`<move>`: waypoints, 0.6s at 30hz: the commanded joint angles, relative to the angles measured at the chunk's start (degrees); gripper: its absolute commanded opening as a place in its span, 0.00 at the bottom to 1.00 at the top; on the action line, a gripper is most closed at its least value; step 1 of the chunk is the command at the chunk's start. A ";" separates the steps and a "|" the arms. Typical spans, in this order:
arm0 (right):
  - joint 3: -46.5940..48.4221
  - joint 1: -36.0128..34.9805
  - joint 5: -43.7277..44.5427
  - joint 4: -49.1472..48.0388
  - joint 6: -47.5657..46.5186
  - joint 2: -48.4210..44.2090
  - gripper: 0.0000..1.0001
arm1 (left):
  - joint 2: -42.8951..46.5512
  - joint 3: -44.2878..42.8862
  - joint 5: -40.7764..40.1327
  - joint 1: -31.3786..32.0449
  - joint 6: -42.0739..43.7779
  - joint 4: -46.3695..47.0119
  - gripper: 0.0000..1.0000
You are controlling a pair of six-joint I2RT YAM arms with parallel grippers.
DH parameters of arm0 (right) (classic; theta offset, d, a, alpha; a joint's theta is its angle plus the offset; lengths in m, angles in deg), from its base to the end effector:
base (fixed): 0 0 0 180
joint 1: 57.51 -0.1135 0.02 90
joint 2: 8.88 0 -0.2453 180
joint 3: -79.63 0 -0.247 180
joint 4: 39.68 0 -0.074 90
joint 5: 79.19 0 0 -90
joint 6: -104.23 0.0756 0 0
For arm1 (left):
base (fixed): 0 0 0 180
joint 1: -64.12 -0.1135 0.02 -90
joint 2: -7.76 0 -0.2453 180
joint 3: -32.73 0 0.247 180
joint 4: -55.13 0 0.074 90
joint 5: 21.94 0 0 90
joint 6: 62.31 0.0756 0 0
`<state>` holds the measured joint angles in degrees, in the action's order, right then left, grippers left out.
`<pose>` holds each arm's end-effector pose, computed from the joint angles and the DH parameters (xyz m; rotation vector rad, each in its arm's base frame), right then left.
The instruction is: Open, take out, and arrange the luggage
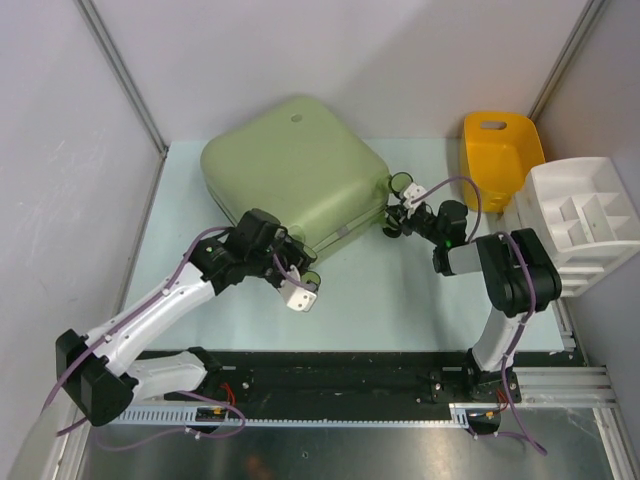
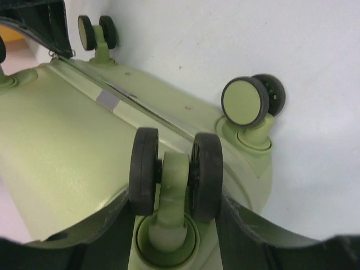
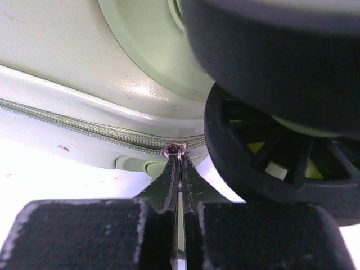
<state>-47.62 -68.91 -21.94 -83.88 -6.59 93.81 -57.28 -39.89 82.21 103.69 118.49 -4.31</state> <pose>0.3544 0.1132 0.1500 -0.8584 1.4289 0.3521 0.1827 -0.1750 0.2526 2.2569 0.9283 0.0915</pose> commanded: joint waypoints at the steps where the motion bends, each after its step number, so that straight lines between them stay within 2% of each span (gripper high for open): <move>1: 8.40 6.21 5.08 -9.85 -2.21 3.74 0.00 | 1.14 3.37 -6.16 -4.15 1.92 -15.96 0.00; 11: 13.60 10.34 1.90 -12.14 -1.33 7.87 0.00 | 0.52 3.28 -5.89 -4.94 4.64 -17.98 0.00; 18: 19.48 9.64 -0.64 -16.18 -0.98 14.02 0.00 | 1.14 5.21 -5.80 -5.47 6.84 -18.69 0.00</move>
<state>-35.95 -63.62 -33.09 -88.49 -6.32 105.42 -56.93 -39.09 82.50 101.33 124.20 -2.78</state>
